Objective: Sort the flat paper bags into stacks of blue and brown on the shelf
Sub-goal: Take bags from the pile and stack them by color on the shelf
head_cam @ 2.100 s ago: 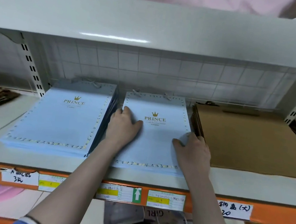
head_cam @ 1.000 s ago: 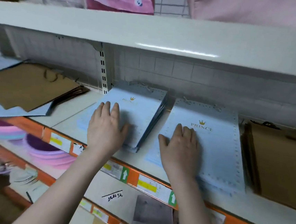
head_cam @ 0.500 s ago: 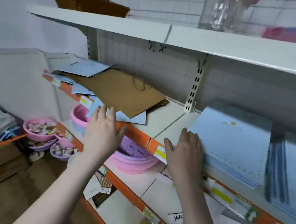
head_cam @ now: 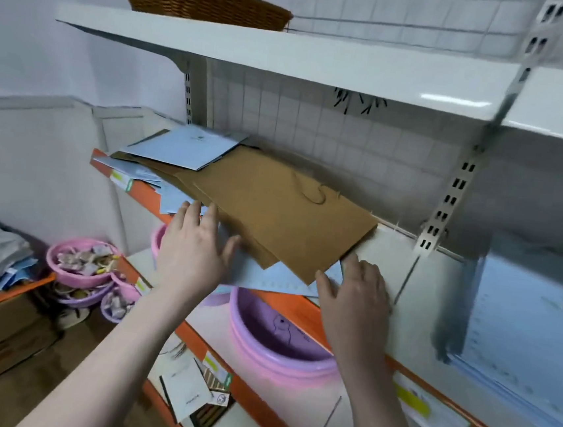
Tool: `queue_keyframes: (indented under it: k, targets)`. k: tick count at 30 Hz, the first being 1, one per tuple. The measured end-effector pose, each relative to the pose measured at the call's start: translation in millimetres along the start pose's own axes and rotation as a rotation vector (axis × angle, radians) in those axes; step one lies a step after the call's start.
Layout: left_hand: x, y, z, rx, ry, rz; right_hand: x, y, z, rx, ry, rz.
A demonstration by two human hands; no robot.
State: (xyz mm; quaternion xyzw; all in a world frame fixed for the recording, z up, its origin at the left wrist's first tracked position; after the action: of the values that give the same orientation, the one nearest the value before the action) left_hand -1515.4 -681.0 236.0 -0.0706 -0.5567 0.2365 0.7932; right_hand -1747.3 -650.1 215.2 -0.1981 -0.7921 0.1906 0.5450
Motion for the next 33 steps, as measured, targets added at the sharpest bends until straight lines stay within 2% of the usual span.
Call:
queue_keyframes:
  k: [7, 13, 18, 29, 33]
  targets:
    - [-36, -81, 11, -0.056, -0.034, -0.063, -46, -68, 0, -0.072, 0.039, -0.136]
    - [-74, -130, 12, -0.066, -0.114, -0.172, -77, -83, 0, -0.094, 0.069, -0.291]
    - [-97, -152, 15, -0.065, -0.218, -0.283, -83, -86, 5, -0.085, 0.123, -0.303]
    - [-94, -167, 15, -0.085, -0.257, -0.247, -75, -83, 11, -0.175, 0.165, -0.221]
    - [-88, -168, 14, -0.048, -0.206, -0.200, -71, -78, 22, -0.267, 0.207, -0.180]
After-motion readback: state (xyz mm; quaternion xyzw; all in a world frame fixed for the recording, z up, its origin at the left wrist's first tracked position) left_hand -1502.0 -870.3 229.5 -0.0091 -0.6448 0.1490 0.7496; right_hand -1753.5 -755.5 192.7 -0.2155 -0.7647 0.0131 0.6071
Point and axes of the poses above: each hand's wrist, its own y-axis away from the middle knuckle, its own x-axis out of the back of the hand, z = x × y, the point moved 9 cm from there along -y, towards the middle knuckle, and after that the axes turned 9 degrees about x, right-handed, at the moved point
